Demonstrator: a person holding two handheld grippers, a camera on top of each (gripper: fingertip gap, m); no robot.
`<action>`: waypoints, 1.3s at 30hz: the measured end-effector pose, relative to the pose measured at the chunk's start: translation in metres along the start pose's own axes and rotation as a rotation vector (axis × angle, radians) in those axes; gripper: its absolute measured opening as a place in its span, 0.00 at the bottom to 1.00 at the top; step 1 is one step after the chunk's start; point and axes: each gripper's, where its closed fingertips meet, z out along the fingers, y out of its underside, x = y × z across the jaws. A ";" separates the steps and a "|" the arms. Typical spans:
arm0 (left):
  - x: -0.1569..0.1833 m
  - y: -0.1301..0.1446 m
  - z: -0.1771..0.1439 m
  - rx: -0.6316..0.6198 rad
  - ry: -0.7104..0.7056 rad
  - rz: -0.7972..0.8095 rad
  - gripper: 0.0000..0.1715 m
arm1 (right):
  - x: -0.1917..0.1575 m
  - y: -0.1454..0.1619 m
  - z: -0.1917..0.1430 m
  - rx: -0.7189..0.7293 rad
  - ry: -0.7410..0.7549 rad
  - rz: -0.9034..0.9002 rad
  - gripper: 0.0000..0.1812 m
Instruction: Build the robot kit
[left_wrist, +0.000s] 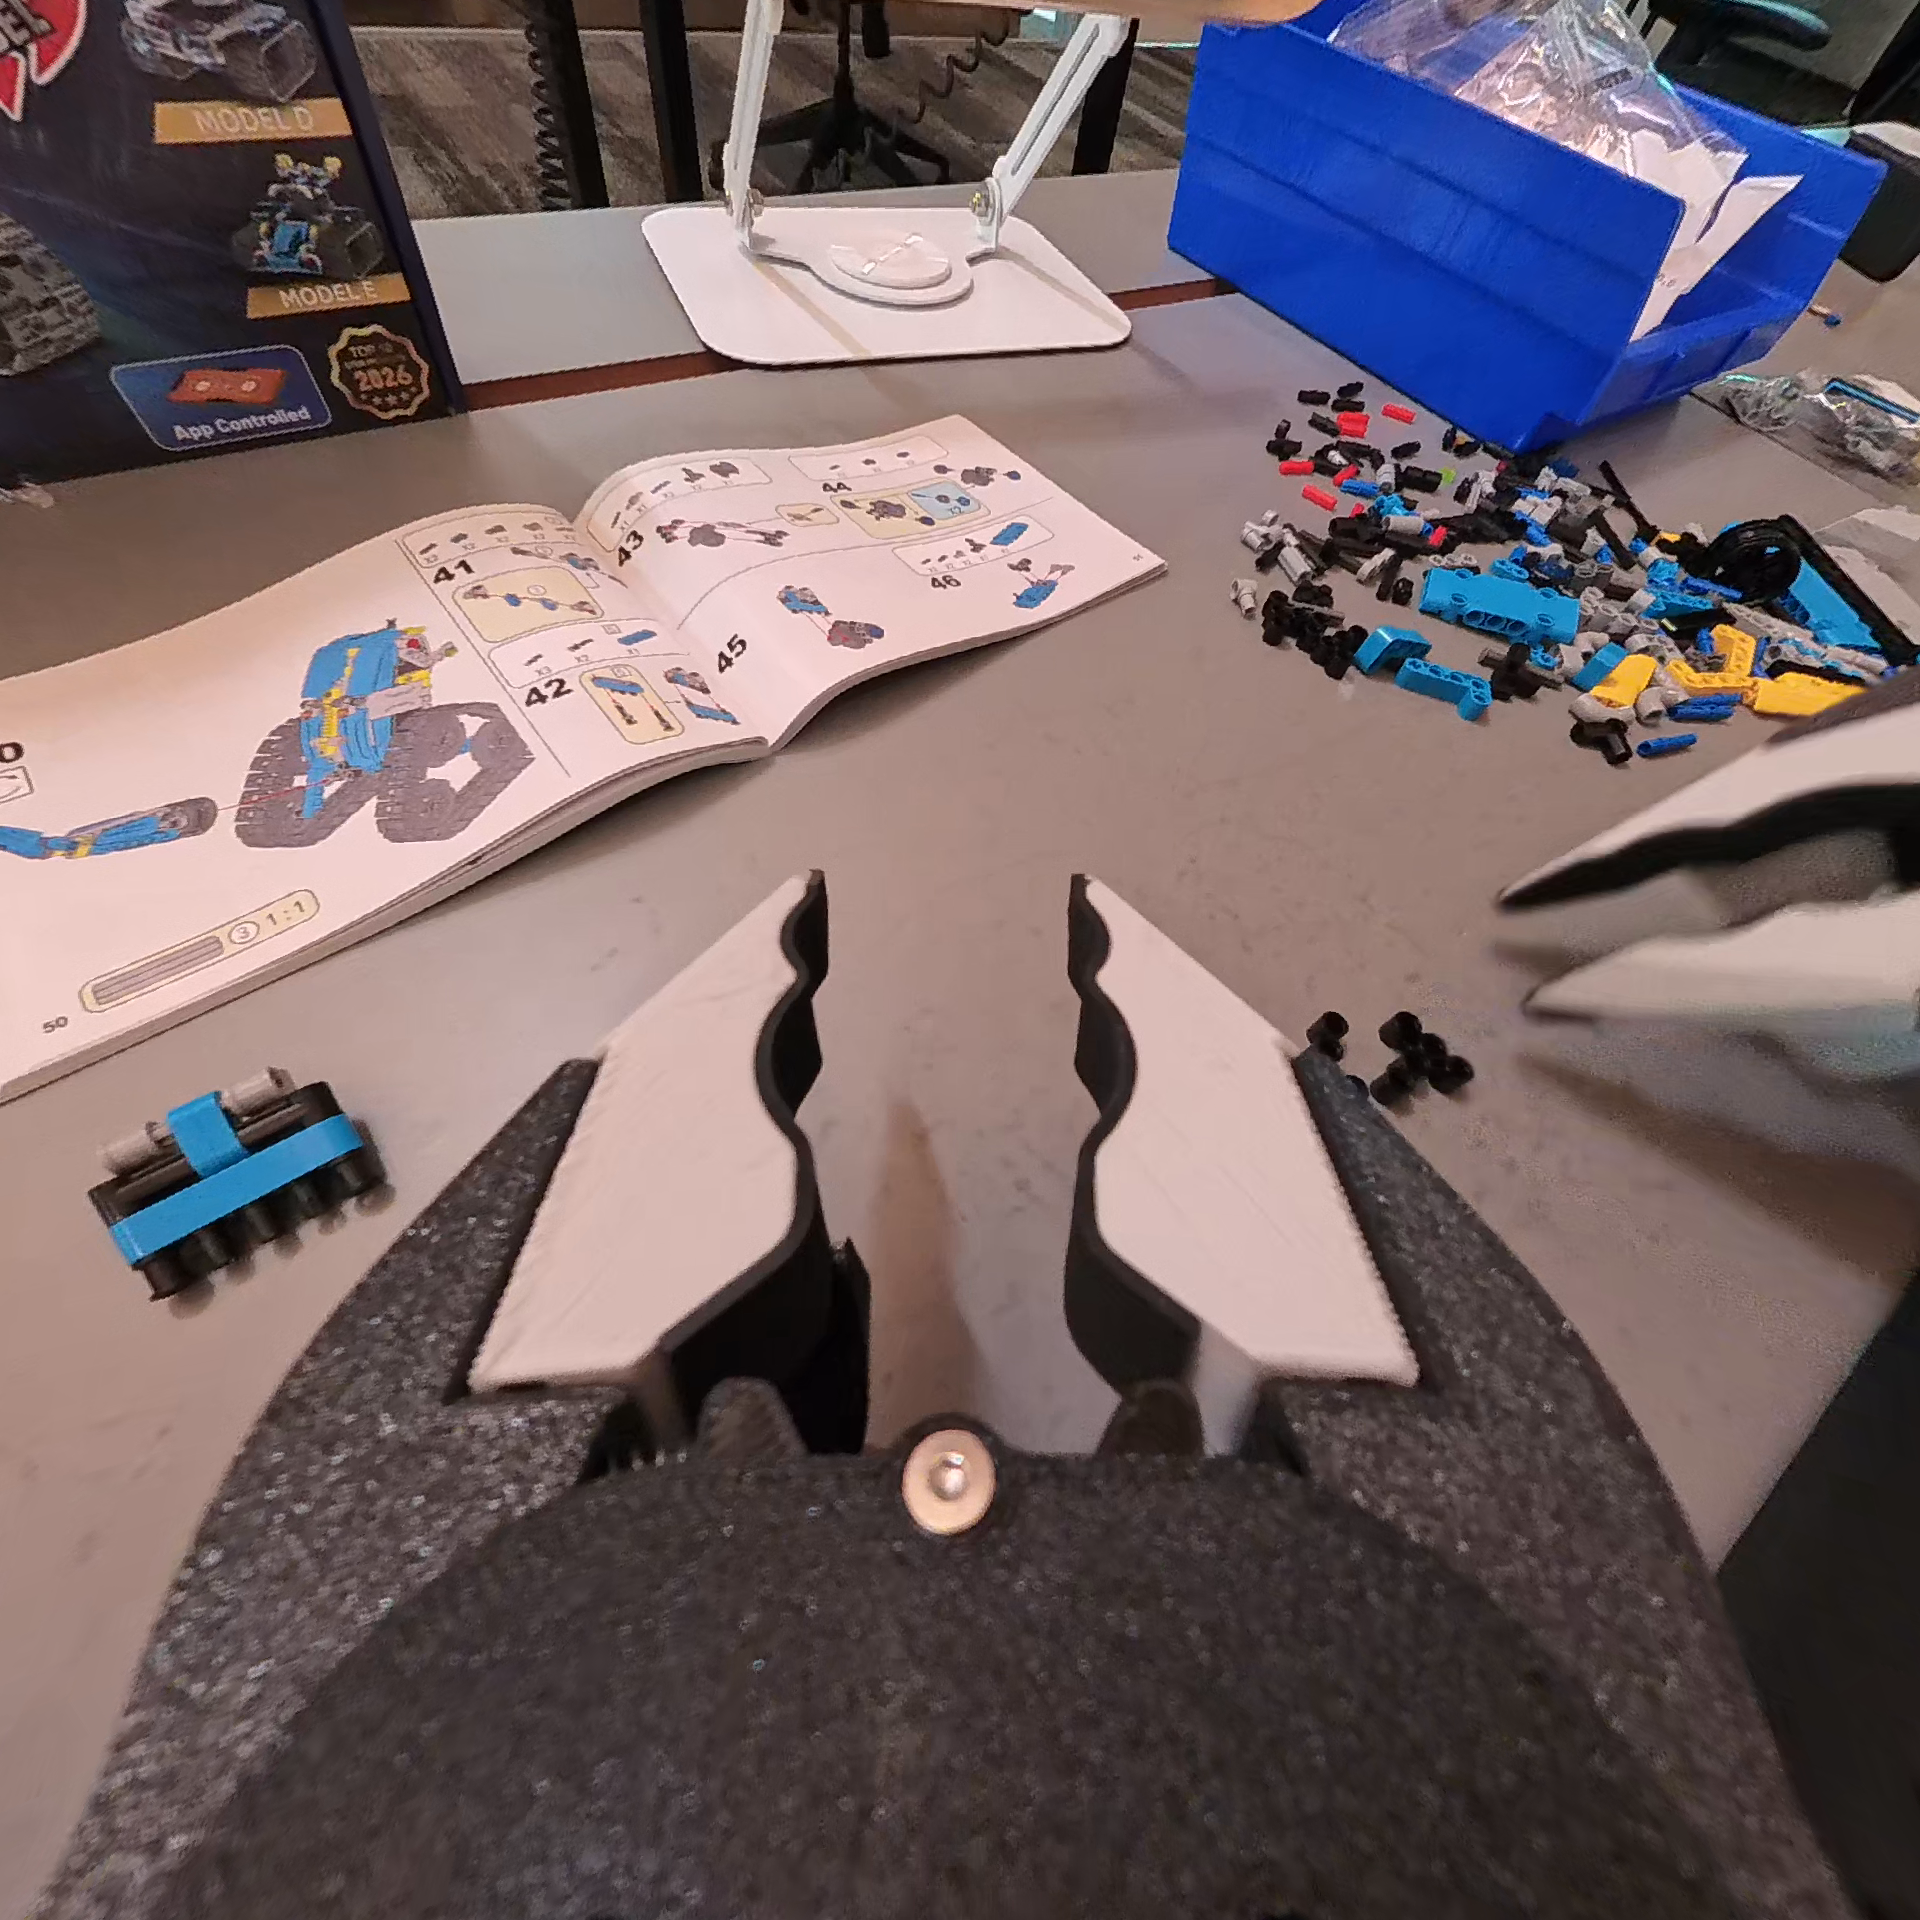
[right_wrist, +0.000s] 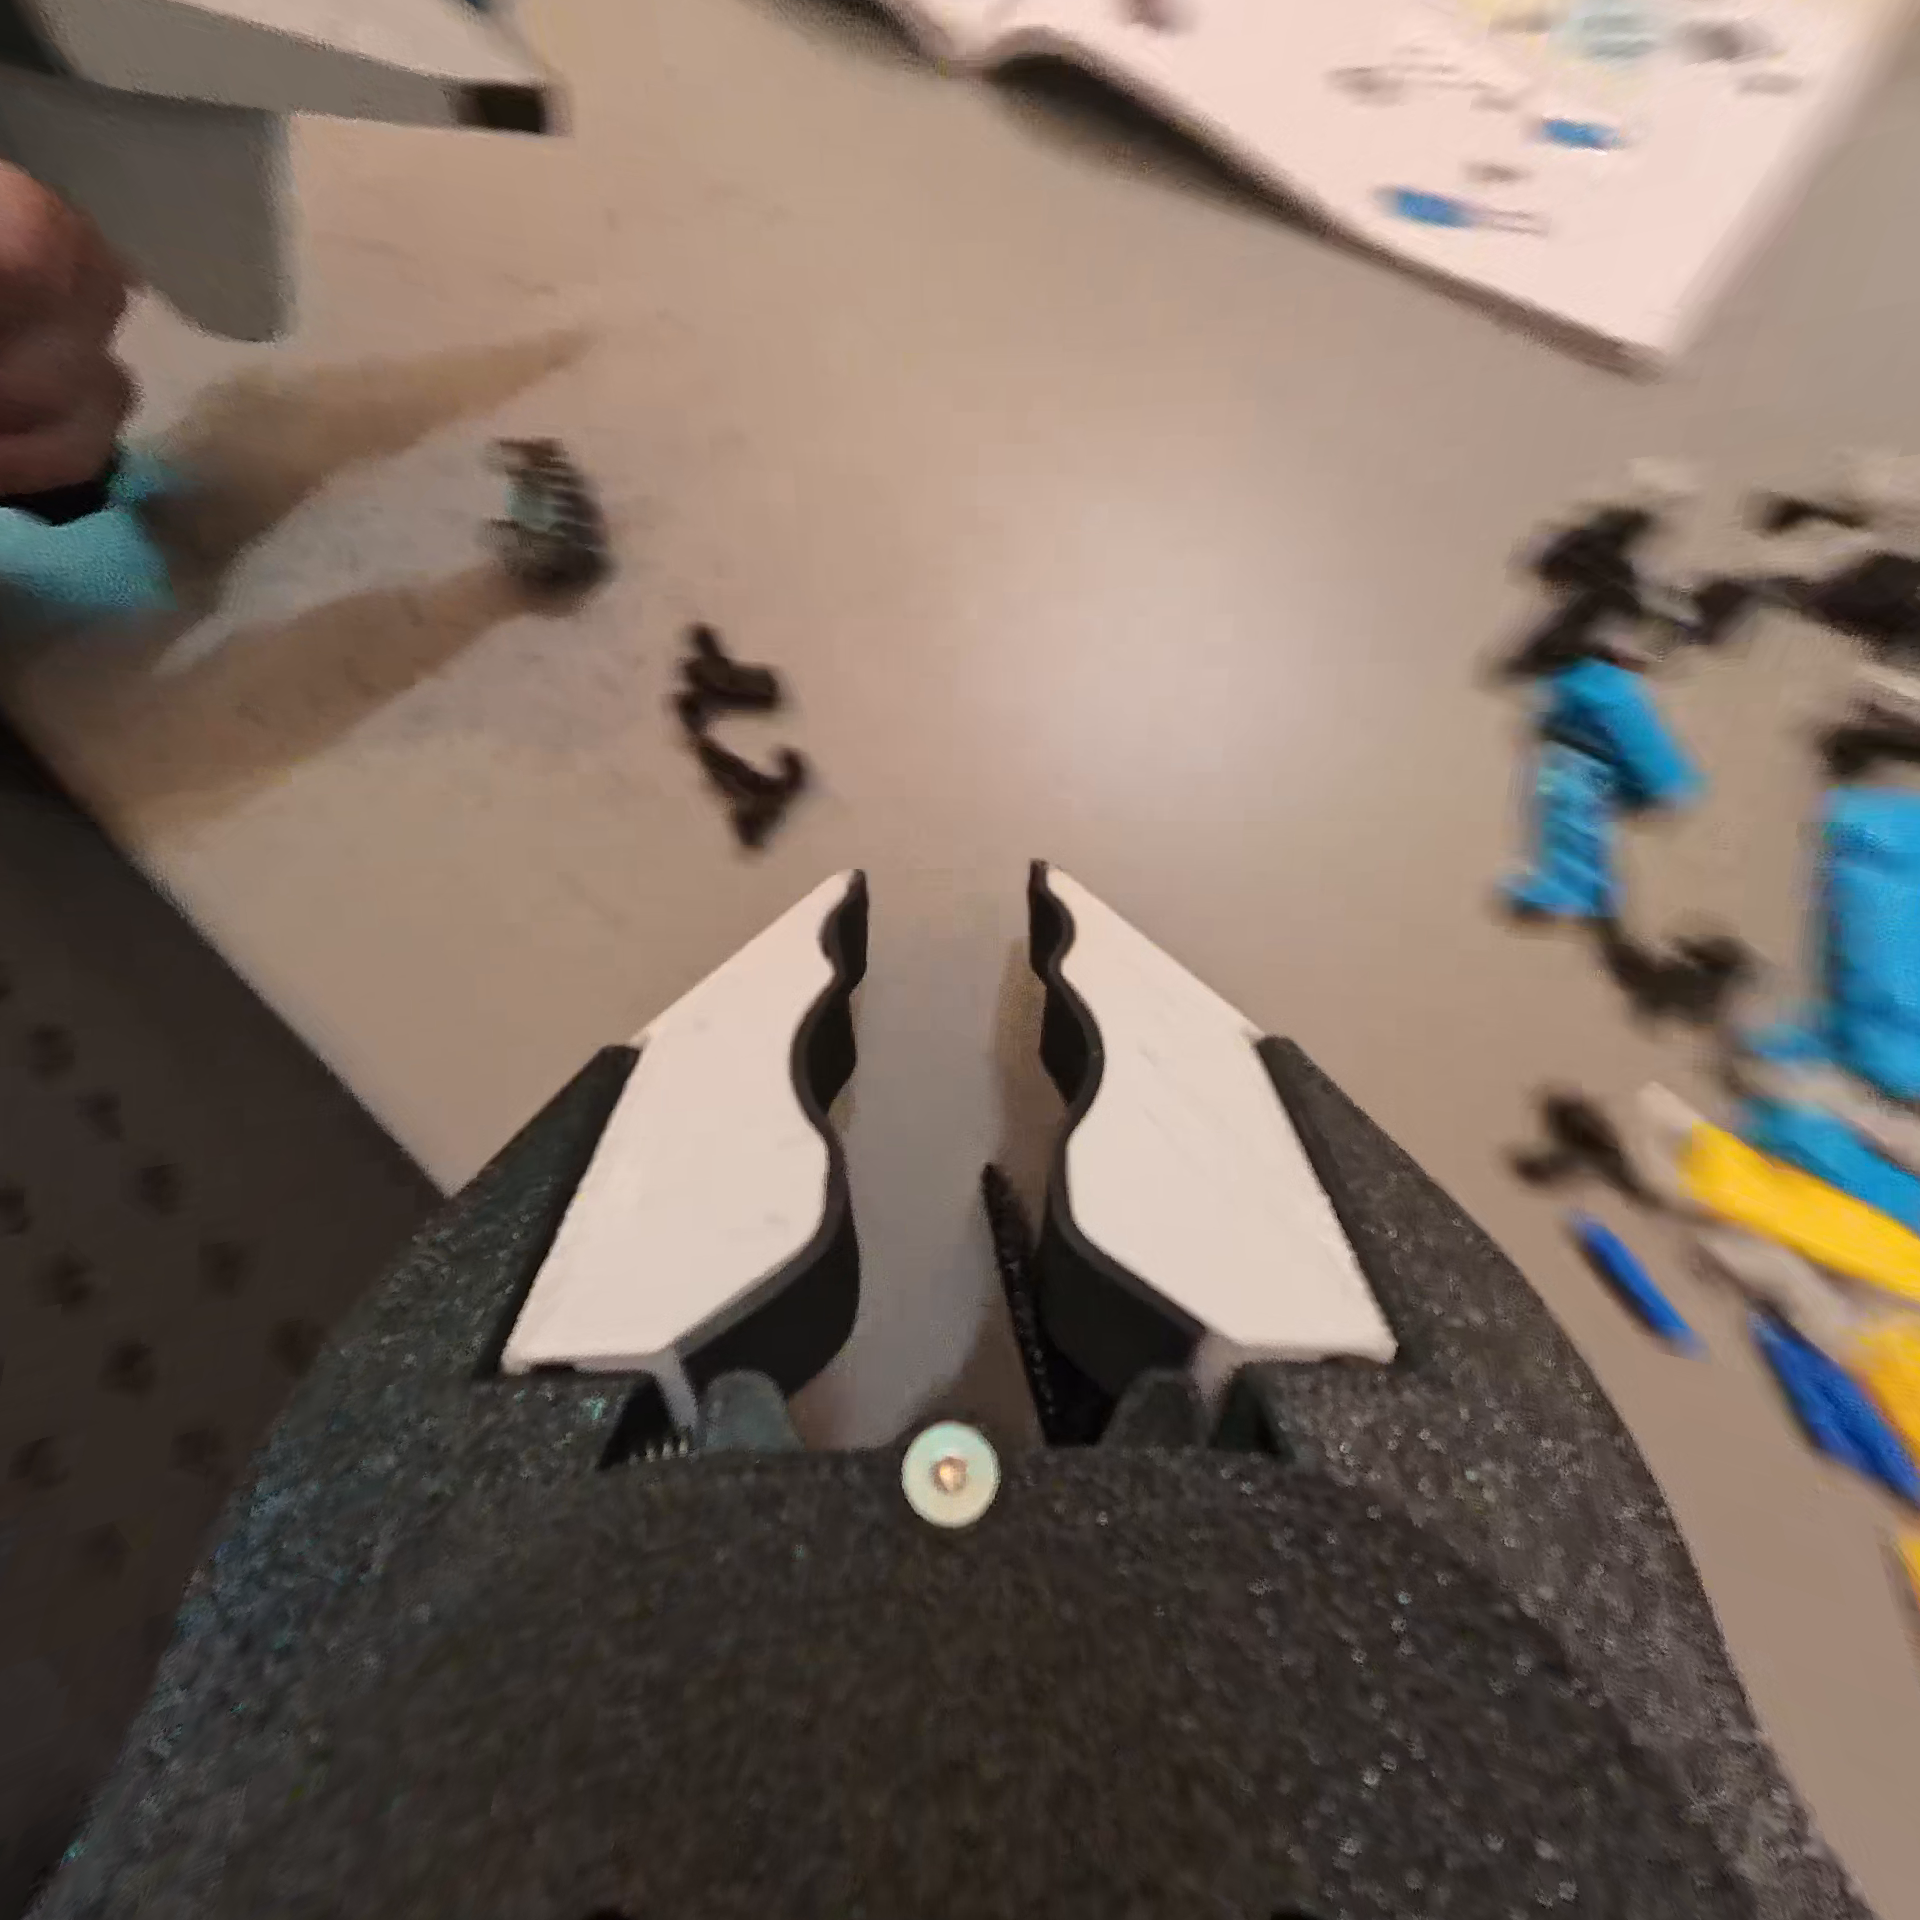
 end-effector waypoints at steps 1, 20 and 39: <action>0.000 0.000 0.000 0.000 0.001 0.002 0.27 | 0.025 0.007 -0.015 0.016 0.061 0.033 0.17; 0.004 0.002 0.003 -0.009 0.021 0.001 0.27 | 0.113 0.057 -0.045 -0.052 0.212 0.114 0.03; 0.005 0.001 0.002 -0.002 0.034 -0.007 0.27 | -0.009 -0.014 0.017 0.008 -0.031 -0.053 0.16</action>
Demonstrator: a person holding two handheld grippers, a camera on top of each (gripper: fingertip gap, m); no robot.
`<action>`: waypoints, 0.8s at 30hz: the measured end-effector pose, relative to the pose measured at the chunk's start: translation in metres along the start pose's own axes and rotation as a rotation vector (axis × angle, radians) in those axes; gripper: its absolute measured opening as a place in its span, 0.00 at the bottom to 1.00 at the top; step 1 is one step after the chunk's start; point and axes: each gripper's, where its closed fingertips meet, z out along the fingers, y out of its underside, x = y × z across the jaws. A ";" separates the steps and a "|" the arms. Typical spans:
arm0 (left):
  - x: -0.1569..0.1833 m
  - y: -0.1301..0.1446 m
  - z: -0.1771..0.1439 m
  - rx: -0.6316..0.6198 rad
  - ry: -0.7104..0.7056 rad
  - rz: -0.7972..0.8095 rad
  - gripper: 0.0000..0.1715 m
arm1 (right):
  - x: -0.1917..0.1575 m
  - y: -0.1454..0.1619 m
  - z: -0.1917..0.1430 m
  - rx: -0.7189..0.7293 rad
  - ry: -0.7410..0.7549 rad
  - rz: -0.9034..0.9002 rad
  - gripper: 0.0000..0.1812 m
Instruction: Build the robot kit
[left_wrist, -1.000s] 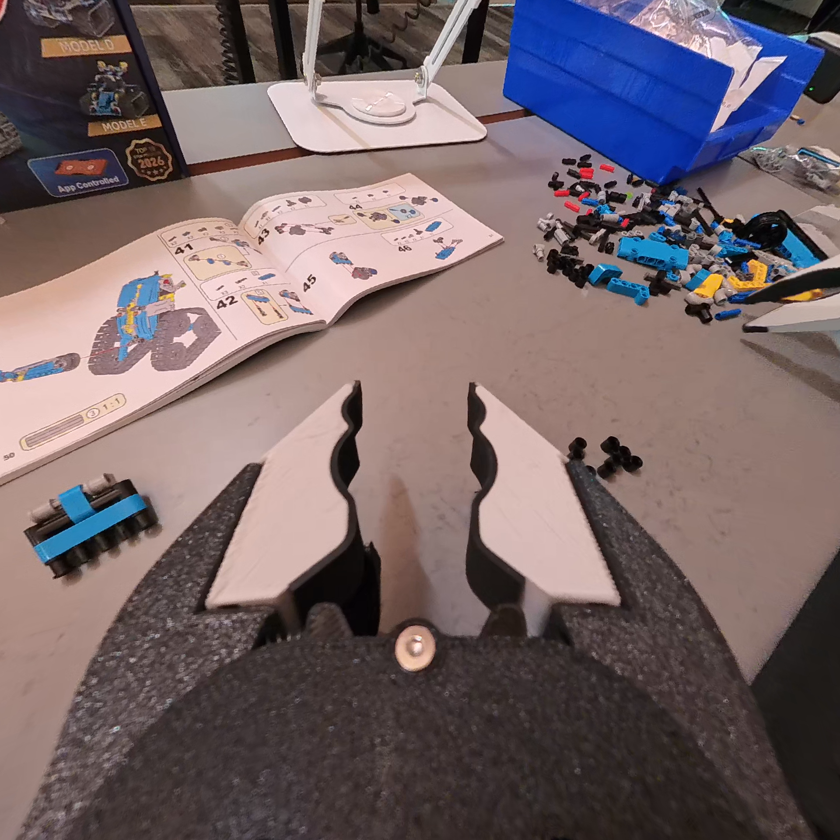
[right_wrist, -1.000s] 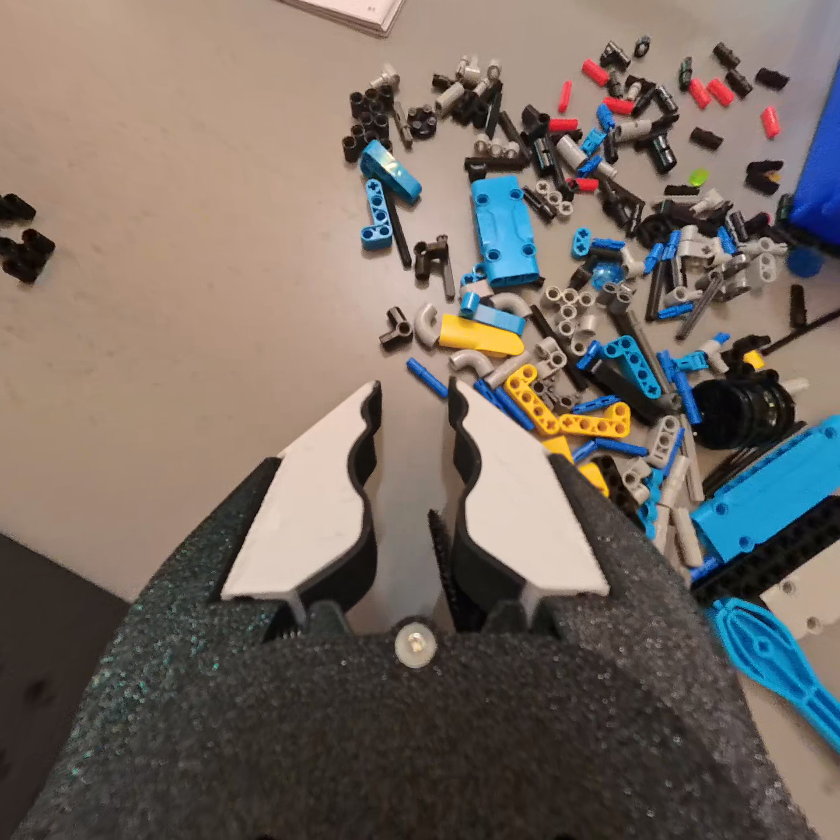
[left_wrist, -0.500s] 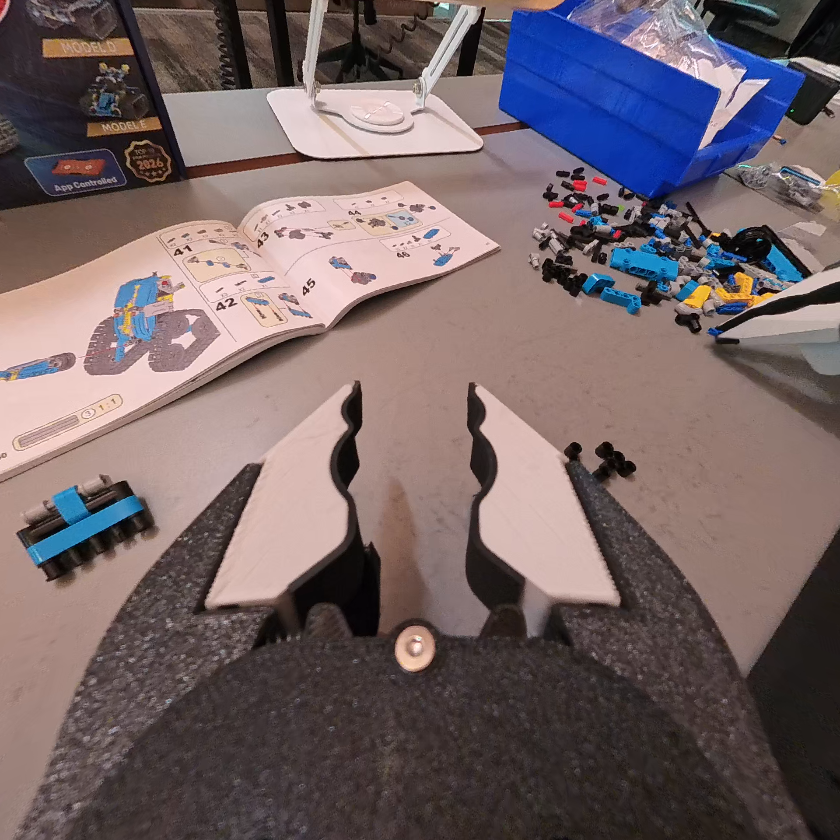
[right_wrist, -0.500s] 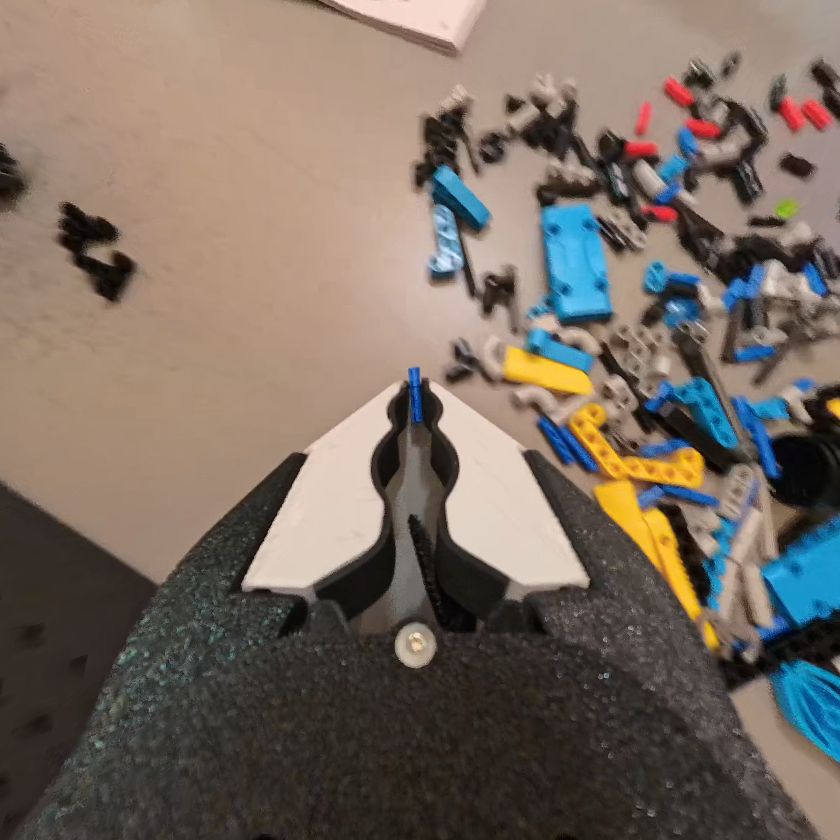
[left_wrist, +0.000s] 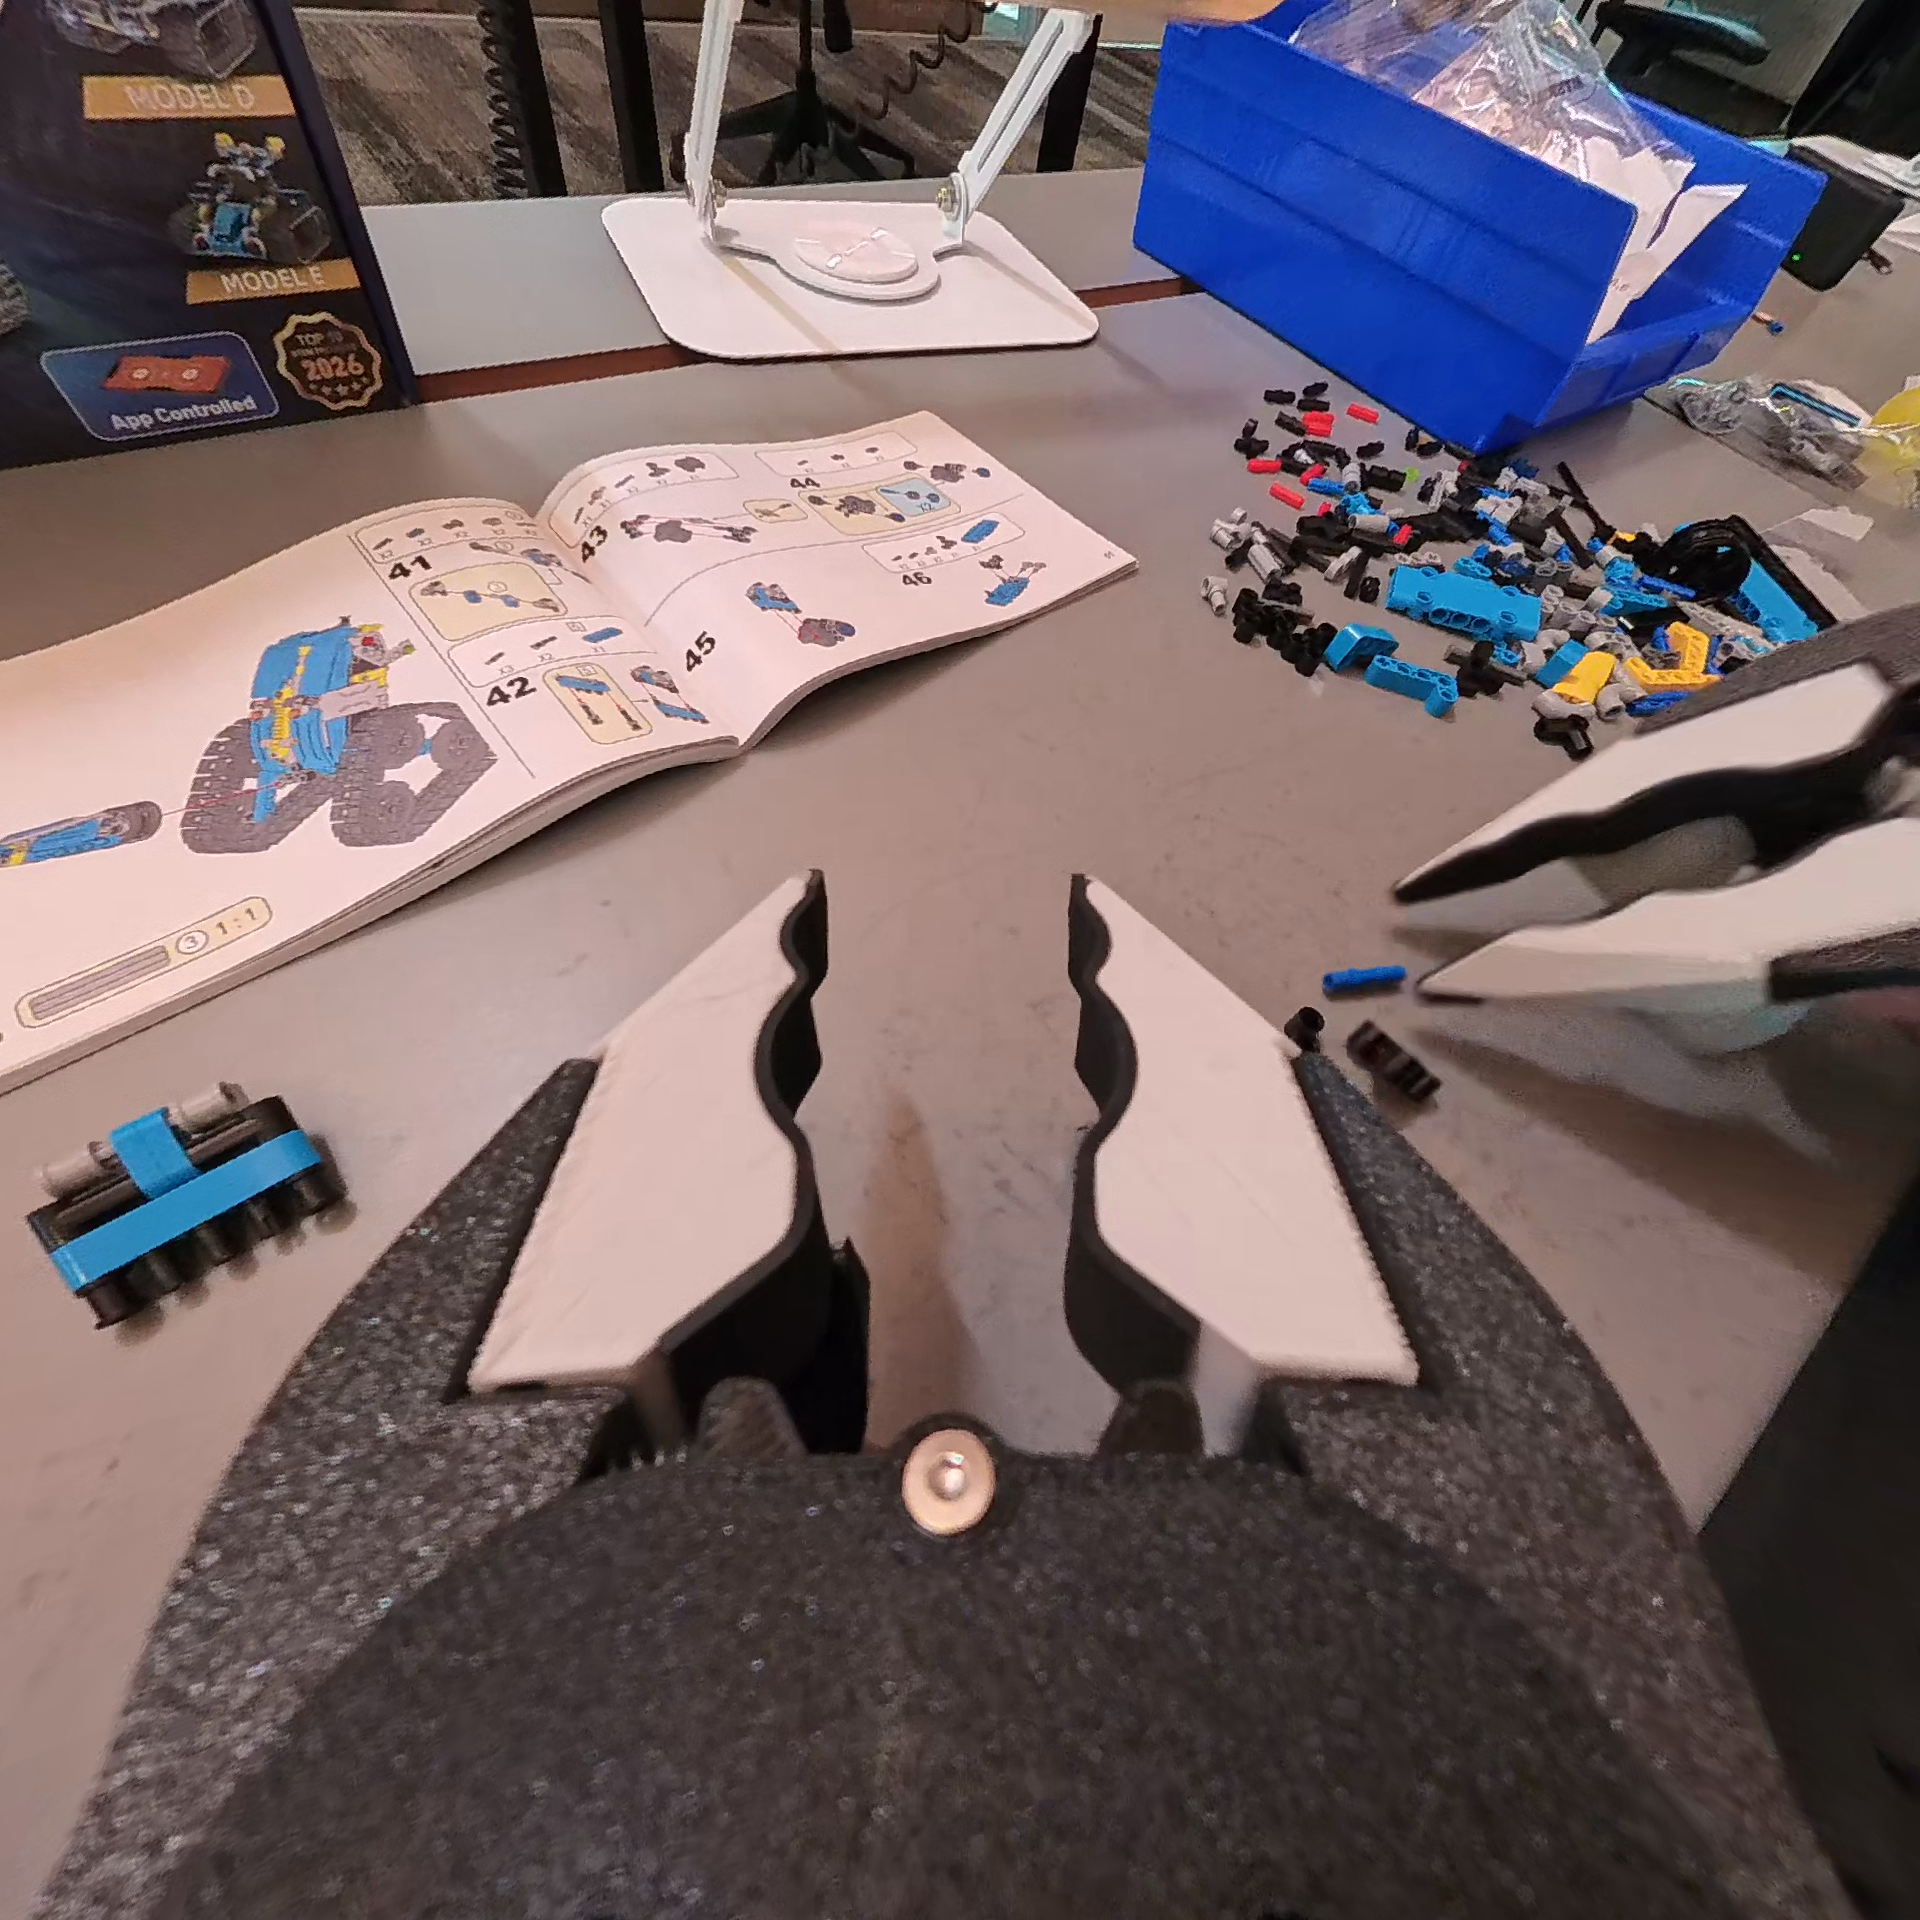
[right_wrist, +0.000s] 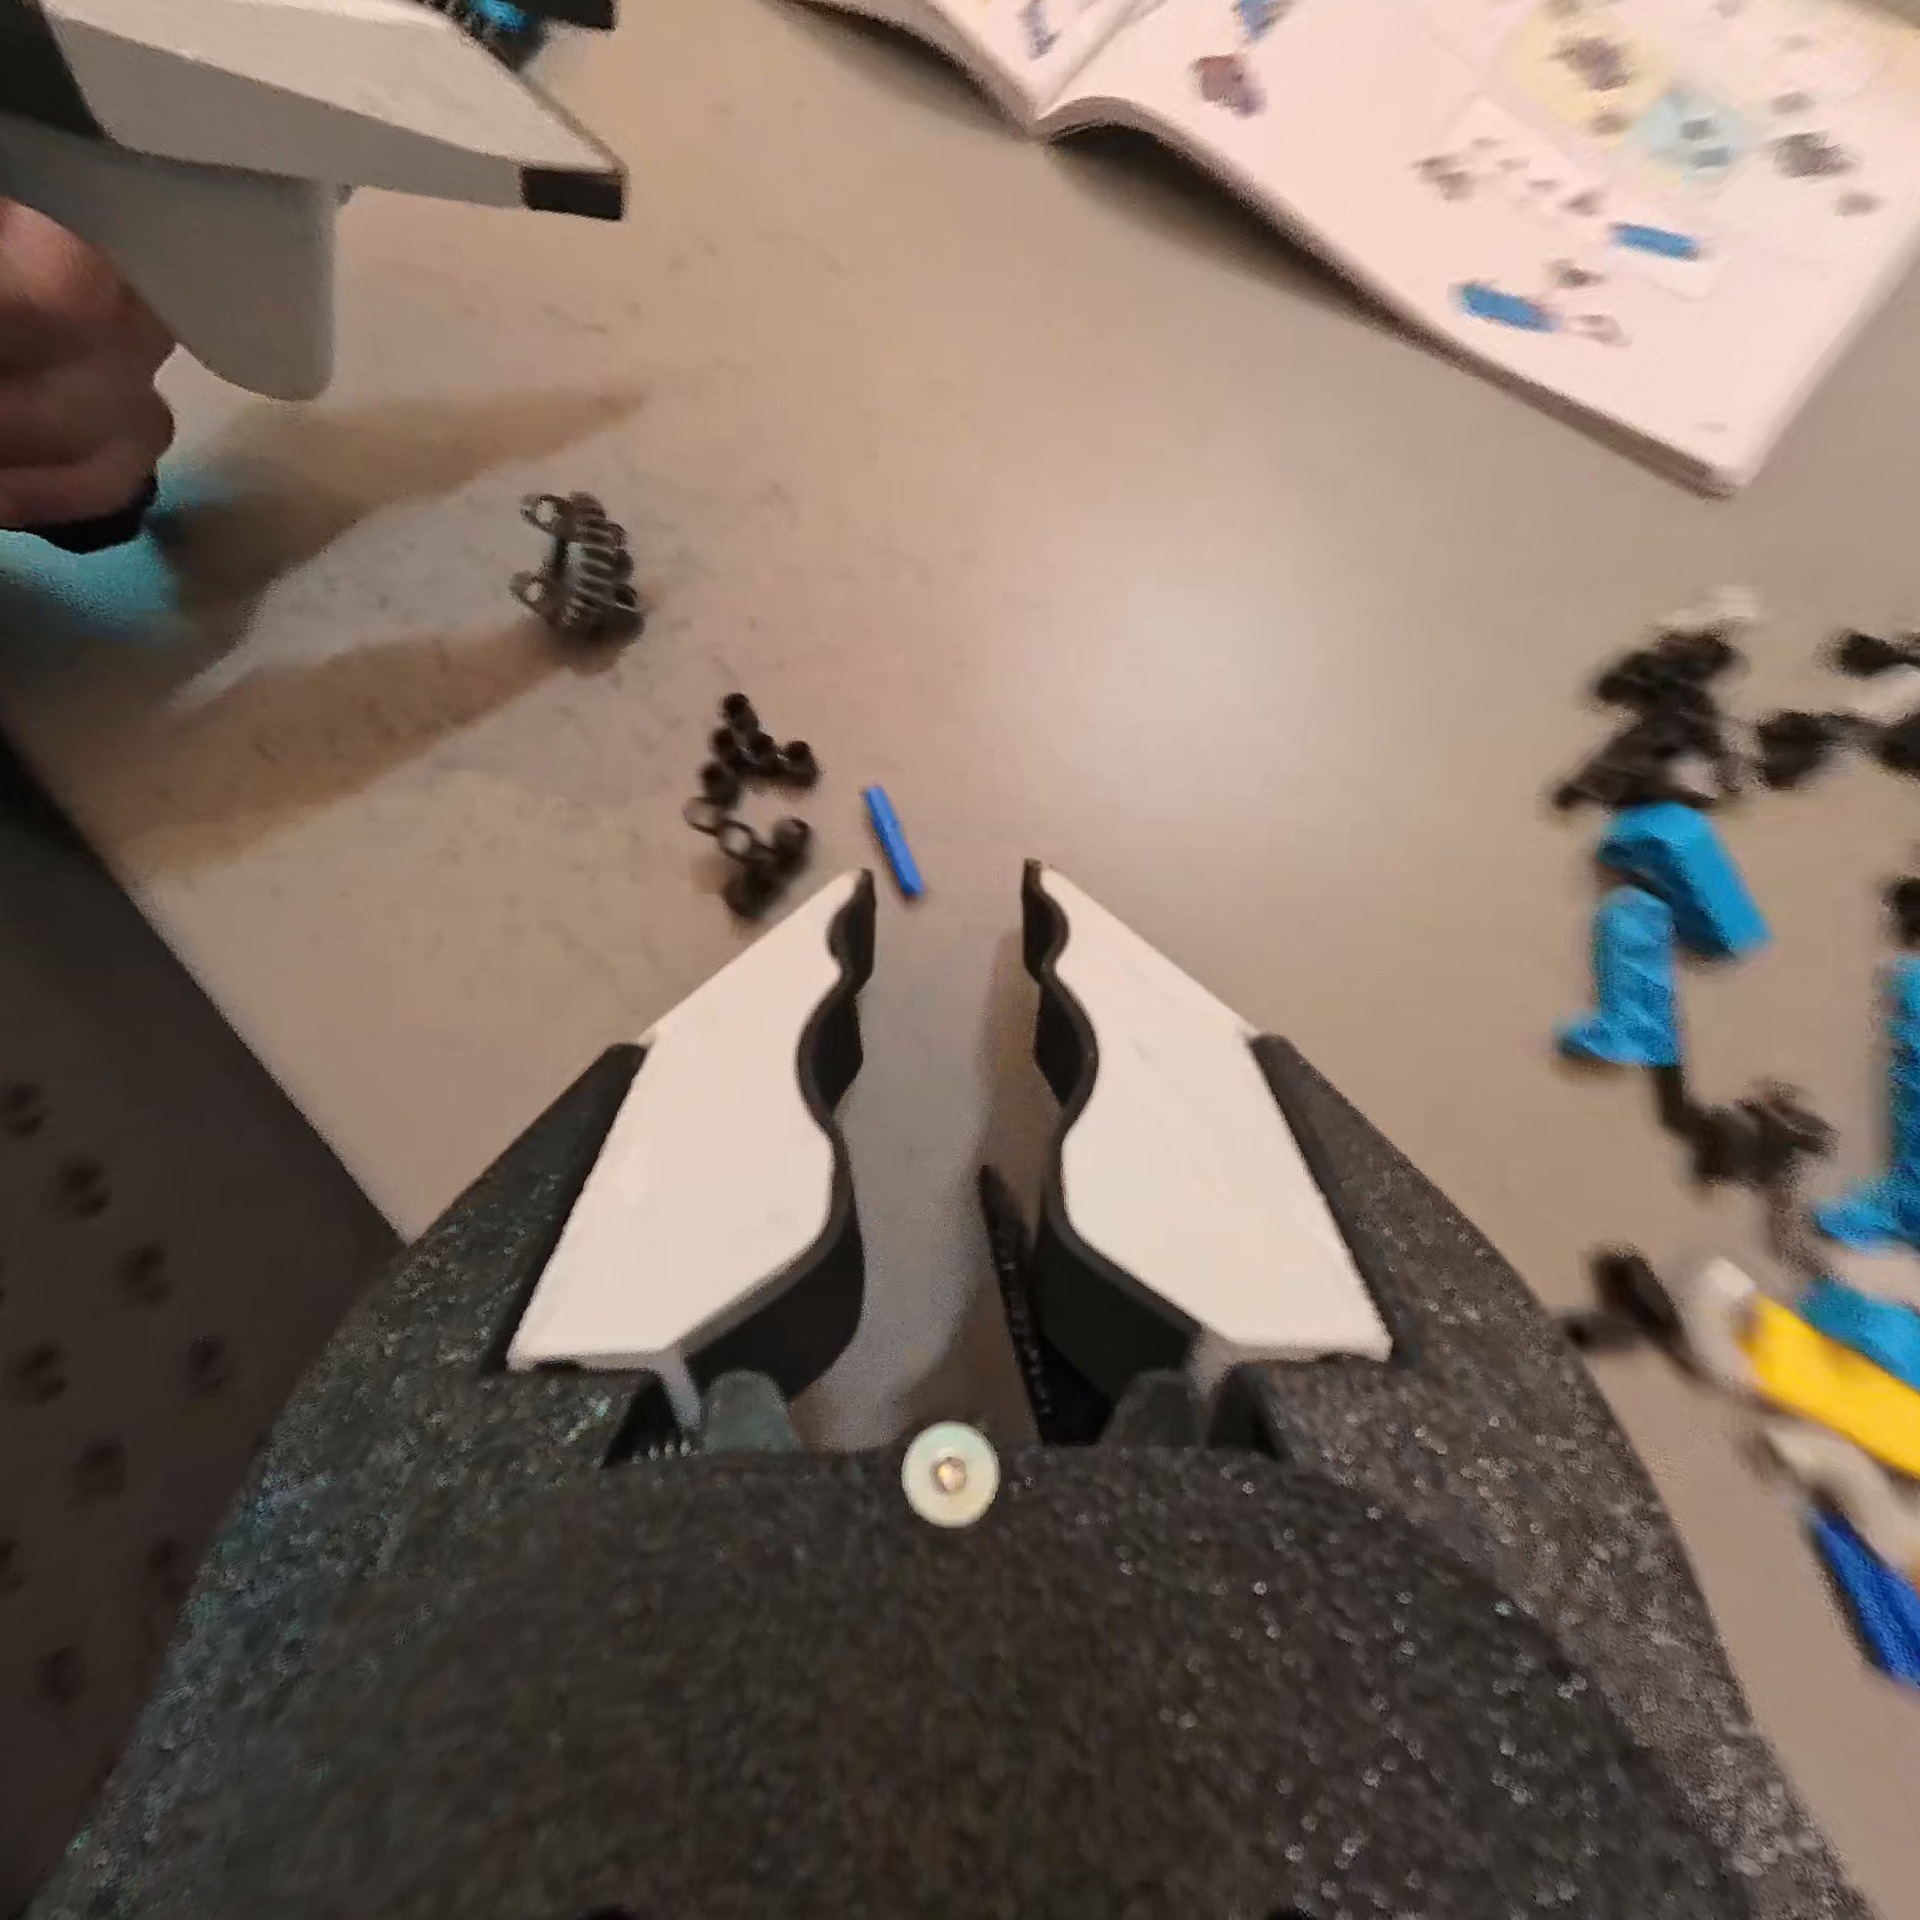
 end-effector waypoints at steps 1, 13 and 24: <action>0.000 0.000 0.000 -0.001 0.001 0.000 0.27 | 0.014 0.003 -0.014 0.020 0.041 0.015 0.15; -0.001 0.001 0.001 -0.006 -0.003 -0.002 0.27 | 0.151 0.092 -0.100 -0.003 0.385 0.253 0.12; -0.002 0.001 0.001 -0.007 -0.013 0.003 0.27 | 0.142 0.092 -0.085 -0.070 0.335 0.179 0.03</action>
